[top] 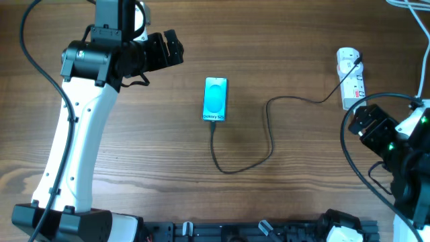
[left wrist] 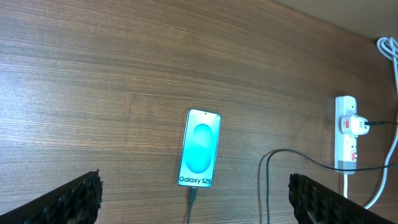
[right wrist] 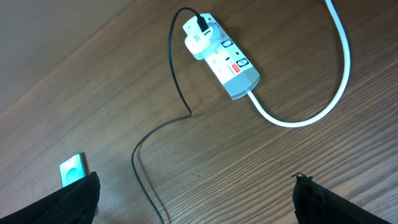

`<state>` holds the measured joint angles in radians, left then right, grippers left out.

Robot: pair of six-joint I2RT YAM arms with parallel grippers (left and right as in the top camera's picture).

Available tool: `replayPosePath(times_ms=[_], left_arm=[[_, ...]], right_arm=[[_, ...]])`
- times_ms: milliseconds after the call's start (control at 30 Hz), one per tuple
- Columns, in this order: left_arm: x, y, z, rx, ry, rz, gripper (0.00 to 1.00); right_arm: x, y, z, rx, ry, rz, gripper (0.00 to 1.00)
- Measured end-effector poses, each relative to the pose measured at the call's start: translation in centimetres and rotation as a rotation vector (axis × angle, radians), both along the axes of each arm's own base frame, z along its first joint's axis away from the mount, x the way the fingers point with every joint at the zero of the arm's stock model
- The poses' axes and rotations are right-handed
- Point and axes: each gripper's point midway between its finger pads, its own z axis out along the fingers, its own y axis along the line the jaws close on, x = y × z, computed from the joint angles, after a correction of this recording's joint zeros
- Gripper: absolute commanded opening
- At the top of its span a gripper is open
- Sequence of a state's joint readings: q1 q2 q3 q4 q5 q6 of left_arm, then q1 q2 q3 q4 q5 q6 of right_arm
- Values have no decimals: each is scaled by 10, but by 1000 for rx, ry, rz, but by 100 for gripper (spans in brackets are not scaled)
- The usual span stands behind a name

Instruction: Plug charger to phone and switch on socket

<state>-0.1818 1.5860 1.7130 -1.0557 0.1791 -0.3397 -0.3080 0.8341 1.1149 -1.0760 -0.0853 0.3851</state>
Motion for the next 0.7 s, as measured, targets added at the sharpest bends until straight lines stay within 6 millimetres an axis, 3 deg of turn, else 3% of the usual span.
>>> replayPosePath(times_ms=[233, 333, 433, 600, 700], left_arm=[[0, 0, 0, 0, 0, 0, 100], [0, 0, 0, 0, 0, 0, 100], [0, 0, 0, 0, 0, 0, 100], [0, 0, 0, 0, 0, 0, 100], [0, 0, 0, 0, 1, 0, 100]], right_arm=[[12, -4, -20, 30, 88, -3, 100], [12, -2, -20, 29, 85, 4, 100], [2, 9, -4, 1, 14, 39, 100], [-30, 51, 55, -130, -276, 231, 100], [-43, 58, 74, -192, -375, 293, 100]])
